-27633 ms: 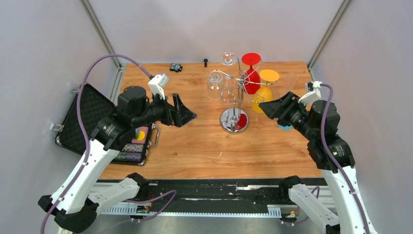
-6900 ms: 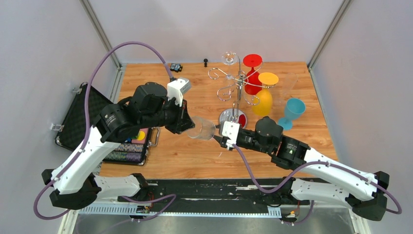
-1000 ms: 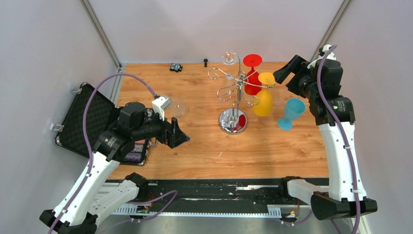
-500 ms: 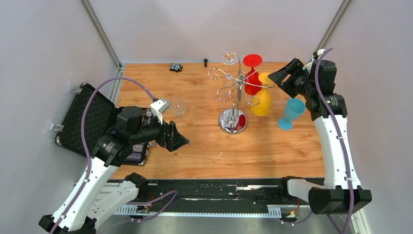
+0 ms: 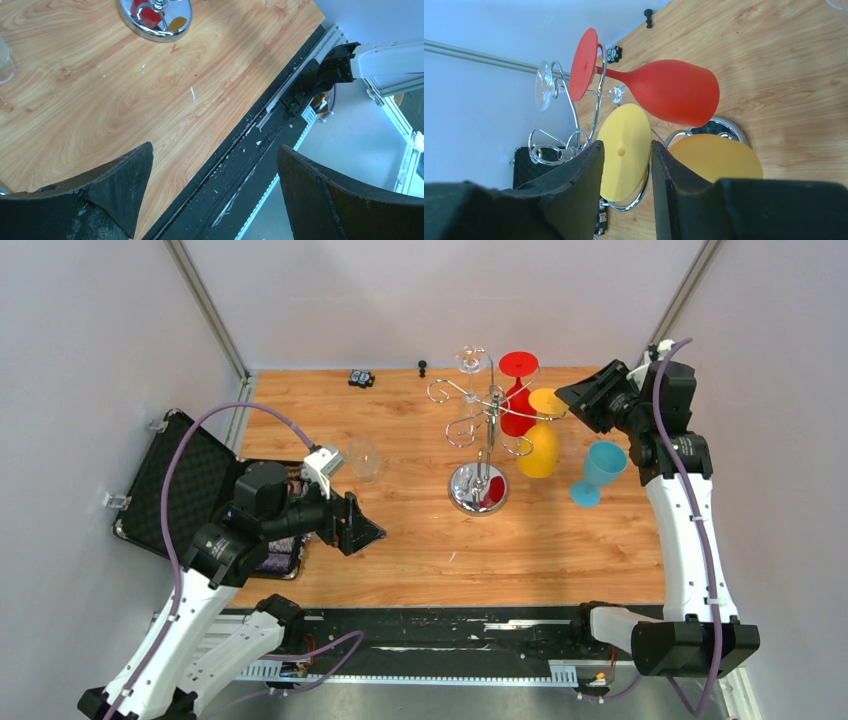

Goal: Take the wine glass off the wine glass rack
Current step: Pick up the wine glass from the wine rack, then place the wine glass at the center of the board.

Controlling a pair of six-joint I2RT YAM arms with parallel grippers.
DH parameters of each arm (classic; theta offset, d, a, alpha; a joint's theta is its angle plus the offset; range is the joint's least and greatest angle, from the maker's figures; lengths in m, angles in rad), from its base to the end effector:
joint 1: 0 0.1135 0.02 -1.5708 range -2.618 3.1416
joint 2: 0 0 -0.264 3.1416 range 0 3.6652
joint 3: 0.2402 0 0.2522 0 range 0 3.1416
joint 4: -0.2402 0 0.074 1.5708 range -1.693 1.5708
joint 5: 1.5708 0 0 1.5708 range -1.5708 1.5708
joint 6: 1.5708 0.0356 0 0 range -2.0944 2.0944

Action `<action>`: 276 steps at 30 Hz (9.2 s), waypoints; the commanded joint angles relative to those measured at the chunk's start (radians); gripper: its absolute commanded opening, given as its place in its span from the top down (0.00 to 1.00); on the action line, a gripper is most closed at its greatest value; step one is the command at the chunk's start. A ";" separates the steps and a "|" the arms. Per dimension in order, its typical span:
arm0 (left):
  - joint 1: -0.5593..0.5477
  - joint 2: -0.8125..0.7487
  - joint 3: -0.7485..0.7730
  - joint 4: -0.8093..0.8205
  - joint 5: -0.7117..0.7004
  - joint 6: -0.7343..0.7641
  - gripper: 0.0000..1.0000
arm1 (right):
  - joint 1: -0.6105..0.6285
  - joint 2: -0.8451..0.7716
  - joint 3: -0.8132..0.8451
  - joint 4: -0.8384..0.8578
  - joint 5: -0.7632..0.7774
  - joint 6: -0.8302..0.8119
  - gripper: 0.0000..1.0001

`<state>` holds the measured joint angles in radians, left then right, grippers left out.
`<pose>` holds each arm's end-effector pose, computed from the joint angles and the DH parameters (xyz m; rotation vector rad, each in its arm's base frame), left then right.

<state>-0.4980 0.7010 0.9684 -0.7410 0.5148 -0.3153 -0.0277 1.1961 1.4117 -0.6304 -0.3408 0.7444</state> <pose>0.1077 -0.0785 0.3585 0.5305 2.0700 -1.0201 0.2485 0.0050 0.4269 0.5552 1.9730 0.7942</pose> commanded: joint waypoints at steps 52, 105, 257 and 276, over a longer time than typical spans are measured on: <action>-0.003 -0.056 0.046 -0.053 -0.018 -0.013 0.00 | -0.088 -0.153 -0.135 0.197 -0.095 0.197 1.00; -0.004 -0.051 0.069 -0.066 -0.034 -0.019 0.00 | -0.055 -0.028 -0.084 0.299 -0.159 0.292 1.00; -0.004 0.063 0.342 0.269 0.038 -0.683 0.30 | 1.312 -0.041 -0.089 0.744 0.046 -1.384 1.00; -0.004 0.061 0.342 0.259 0.075 -0.669 1.00 | 1.345 -0.038 -0.102 0.788 0.141 -1.421 0.99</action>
<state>-0.4980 0.7589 1.3052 -0.5056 0.5518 -1.0035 1.3121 1.1751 1.2800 0.0921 -0.2321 -0.6781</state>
